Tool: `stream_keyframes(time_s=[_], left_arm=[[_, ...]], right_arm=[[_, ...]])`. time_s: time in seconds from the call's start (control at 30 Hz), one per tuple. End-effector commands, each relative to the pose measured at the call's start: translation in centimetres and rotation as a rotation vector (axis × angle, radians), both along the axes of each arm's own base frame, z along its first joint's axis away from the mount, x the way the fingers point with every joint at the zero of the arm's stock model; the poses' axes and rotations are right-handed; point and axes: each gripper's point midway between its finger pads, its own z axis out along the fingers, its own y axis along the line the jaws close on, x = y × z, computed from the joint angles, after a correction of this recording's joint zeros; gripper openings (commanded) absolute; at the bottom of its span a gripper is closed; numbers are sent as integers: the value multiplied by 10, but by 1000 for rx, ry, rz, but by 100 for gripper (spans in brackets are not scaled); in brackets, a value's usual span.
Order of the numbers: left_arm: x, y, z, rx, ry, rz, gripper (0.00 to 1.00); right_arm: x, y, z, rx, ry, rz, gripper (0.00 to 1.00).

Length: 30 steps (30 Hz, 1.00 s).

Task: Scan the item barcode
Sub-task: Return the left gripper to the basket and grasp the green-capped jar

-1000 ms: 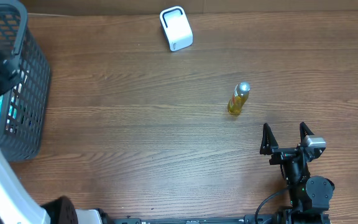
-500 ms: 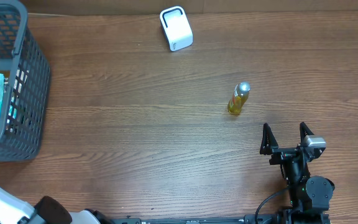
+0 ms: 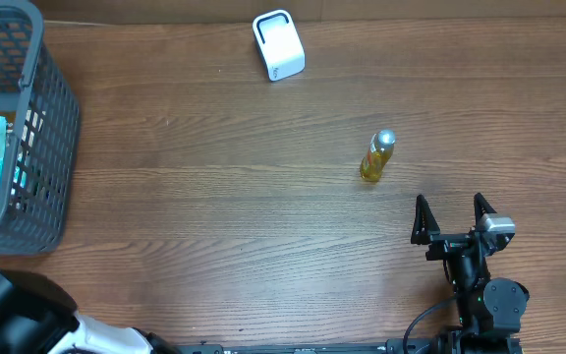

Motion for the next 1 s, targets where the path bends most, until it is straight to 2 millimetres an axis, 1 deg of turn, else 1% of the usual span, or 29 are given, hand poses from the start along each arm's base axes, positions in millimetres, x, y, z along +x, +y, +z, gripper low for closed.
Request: stream_keyframes(time_s=[0.0, 0.1, 0.13, 0.17, 0.3, 0.43, 0.5, 0.6, 0.8, 0.97], left_arm=[[21, -8, -32, -96, -2, -163, 100], [28, -11, -57, -155, 31, -197, 100], [31, -12, -71, -182, 56, -207, 100], [34, -14, -79, -194, 70, -223, 100], [43, -21, -101, -227, 108, -274, 100], [52, -32, -114, -241, 145, -322, 100], [50, -31, -121, -217, 199, -317, 99], [43, -24, -127, -165, 284, -261, 100], [41, -25, -130, -174, 294, -256, 100], [38, -30, -142, -198, 301, -261, 100]], right_arm=[[0, 0, -2, 4, 0, -4, 100], [0, 0, -2, 4, 0, -3, 100], [0, 0, -2, 3, -1, -4, 100], [0, 0, -2, 3, -1, -4, 100], [0, 0, -2, 3, -1, -4, 100], [0, 0, -2, 4, 0, -4, 100], [0, 0, -2, 3, -1, -4, 100], [0, 0, -2, 3, -1, -4, 100], [0, 0, -2, 3, -1, -4, 100], [0, 0, -2, 3, -1, -4, 100]])
